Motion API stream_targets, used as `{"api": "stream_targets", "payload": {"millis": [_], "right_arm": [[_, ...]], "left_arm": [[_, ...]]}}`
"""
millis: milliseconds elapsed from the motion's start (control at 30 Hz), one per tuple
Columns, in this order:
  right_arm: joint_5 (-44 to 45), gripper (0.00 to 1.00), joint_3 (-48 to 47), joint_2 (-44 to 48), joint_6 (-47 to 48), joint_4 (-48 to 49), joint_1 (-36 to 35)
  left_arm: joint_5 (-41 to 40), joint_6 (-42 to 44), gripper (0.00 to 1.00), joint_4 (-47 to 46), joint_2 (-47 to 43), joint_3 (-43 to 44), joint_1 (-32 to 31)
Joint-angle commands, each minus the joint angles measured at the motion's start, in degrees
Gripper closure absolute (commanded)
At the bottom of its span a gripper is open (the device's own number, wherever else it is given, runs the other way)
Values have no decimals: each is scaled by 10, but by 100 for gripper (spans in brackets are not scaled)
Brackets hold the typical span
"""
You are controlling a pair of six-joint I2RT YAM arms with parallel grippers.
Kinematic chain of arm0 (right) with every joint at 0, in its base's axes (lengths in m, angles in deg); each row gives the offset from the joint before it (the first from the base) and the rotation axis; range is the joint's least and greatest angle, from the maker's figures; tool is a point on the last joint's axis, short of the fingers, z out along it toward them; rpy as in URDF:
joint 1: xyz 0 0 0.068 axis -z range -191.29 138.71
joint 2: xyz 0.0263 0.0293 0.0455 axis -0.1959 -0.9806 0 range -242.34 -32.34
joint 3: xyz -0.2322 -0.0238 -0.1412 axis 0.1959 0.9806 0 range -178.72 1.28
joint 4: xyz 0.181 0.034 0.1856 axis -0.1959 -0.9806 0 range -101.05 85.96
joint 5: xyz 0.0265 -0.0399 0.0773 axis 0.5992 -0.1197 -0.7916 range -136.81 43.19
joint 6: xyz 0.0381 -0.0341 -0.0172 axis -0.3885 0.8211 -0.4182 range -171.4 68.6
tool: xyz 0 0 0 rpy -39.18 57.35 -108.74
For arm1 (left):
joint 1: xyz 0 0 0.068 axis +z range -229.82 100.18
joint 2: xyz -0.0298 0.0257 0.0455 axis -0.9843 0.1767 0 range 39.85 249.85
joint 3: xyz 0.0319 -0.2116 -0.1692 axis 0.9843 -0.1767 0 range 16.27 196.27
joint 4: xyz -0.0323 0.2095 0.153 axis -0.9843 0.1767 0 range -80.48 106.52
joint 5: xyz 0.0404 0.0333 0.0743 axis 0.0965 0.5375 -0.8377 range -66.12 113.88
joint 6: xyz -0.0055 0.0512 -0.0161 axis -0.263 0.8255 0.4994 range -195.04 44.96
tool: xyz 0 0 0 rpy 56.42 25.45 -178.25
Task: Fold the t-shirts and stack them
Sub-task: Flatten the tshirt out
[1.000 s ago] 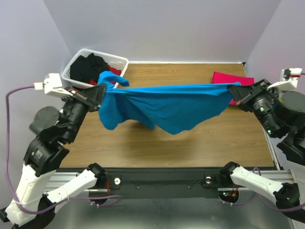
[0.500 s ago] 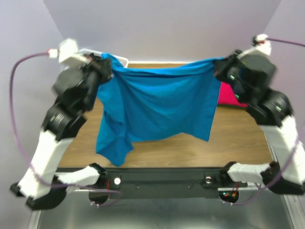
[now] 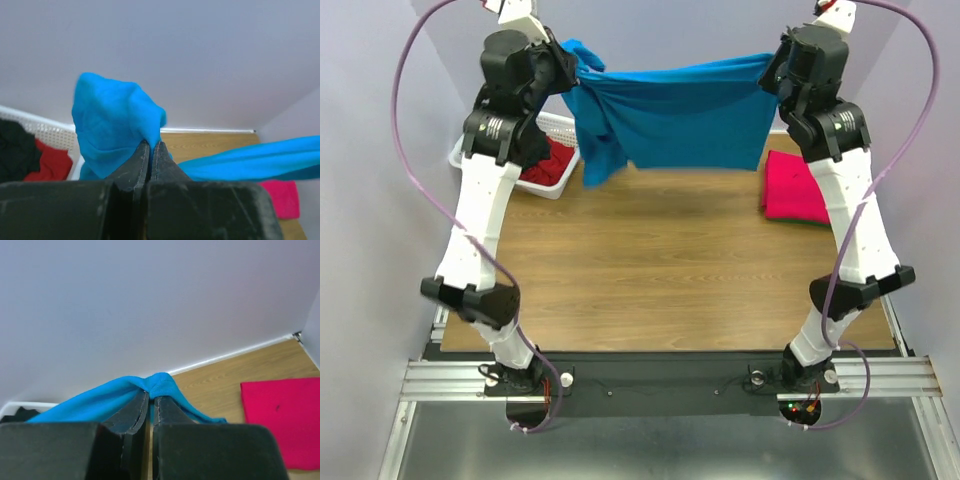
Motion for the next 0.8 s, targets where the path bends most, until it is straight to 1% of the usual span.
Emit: {"api": "stream_targets", "payload": {"millis": [0, 33, 67, 100, 133, 167, 200, 233, 267, 300, 333, 367, 400, 433, 467, 500, 533, 567, 600, 633, 667, 767], "right_arm": [[-3, 100, 76, 94, 35, 77, 3], [-6, 100, 116, 109, 36, 81, 3], [-10, 99, 155, 144, 36, 87, 6], [-6, 99, 247, 162, 23, 88, 6], [-2, 99, 295, 206, 6, 91, 7], [1, 100, 344, 228, -4, 92, 7], [8, 99, 456, 253, -15, 92, 7], [32, 100, 506, 276, -27, 91, 8], [45, 100, 568, 298, -41, 88, 9], [52, 100, 661, 355, -86, 76, 9], [62, 99, 709, 382, -126, 30, 9], [53, 97, 748, 414, -168, 14, 10], [39, 94, 782, 459, -219, 7, 10], [4, 82, 841, 480, -233, 5, 10], [-12, 75, 856, 492, -234, -9, 10], [-21, 60, 865, 498, -231, -28, 10], [7, 22, 867, 498, -246, -53, 10], [24, 12, 861, 494, -264, -100, 10], [31, 5, 856, 486, -273, -109, 10], [29, 2, 851, 474, -270, -111, 10], [11, 2, 837, 464, -262, -109, 10], [-14, 1, 828, 436, -252, -96, 10]], "left_arm": [[57, 33, 100, -97, -127, -94, 2], [60, 30, 100, -113, -148, -142, 2], [61, 28, 100, -128, -191, -244, 2], [61, 16, 100, -159, -216, -302, 3], [59, 11, 100, -187, -260, -414, 2], [57, 1, 100, -187, -282, -469, 2], [57, -12, 100, -205, -303, -521, 2], [62, -51, 97, -214, -324, -575, 2], [72, -74, 88, -220, -362, -679, 0], [108, -92, 79, -242, -382, -731, -3], [114, -141, 44, -253, -425, -829, -11], [112, -158, 19, -259, -445, -870, -22], [101, -176, 2, -254, -465, -902, -44], [96, -194, 1, -239, -487, -929, -53], [85, -223, 2, -219, -531, -960, -59], [63, -237, 1, -175, -554, -969, -70], [50, -246, 1, -149, -575, -972, -73], [43, -255, 1, -129, -614, -973, -75], [18, -260, 1, -90, -630, -972, -75], [-3, -269, 1, -73, -644, -971, -75], [-28, -279, 1, -47, -658, -968, -75], [-33, -289, 1, -42, -645, -965, -75]]}}
